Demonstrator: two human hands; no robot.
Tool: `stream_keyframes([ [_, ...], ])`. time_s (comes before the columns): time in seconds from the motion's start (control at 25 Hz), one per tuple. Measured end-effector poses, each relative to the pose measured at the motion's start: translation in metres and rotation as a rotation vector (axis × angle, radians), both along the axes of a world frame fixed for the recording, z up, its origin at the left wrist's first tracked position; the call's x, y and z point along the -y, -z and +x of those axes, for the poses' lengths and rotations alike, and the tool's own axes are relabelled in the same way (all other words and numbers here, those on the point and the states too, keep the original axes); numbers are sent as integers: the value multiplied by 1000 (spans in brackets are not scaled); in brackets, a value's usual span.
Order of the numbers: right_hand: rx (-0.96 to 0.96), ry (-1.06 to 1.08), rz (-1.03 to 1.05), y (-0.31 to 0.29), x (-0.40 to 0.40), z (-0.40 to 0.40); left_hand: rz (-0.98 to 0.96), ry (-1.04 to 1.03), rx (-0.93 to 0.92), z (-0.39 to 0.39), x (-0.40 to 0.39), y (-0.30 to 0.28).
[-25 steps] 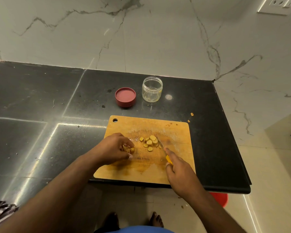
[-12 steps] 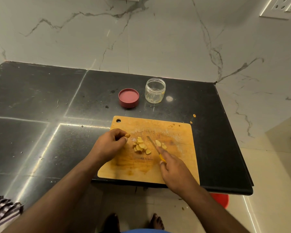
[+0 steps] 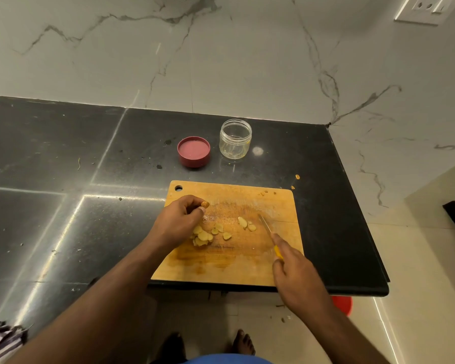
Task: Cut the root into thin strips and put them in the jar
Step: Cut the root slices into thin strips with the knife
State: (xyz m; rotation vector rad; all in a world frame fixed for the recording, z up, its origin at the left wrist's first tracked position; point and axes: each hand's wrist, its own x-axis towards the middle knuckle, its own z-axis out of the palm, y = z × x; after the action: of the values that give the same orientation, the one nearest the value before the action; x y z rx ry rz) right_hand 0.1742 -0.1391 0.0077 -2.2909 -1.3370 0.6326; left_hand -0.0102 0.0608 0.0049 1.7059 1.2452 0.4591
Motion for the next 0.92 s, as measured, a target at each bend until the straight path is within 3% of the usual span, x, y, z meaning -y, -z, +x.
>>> stream_keyframes([
  [0.08, -39, -4, -15, 3, 8, -7, -11, 0, 22, 5, -1, 0],
  [0.28, -167, -244, 29, 2, 10, -44, -23, 13, 19, 11, -4, -1],
  [0.48, -61, -51, 28, 2, 1, -13, -9, -42, 67, 7, -4, -4],
  [0.72, -123, -301, 0, 2, -6, -53, -22, -72, 102, 6, -6, -5],
  [0.92, -135, -197, 32, 2, -5, -31, -60, -88, 147, 0, -6, -4],
])
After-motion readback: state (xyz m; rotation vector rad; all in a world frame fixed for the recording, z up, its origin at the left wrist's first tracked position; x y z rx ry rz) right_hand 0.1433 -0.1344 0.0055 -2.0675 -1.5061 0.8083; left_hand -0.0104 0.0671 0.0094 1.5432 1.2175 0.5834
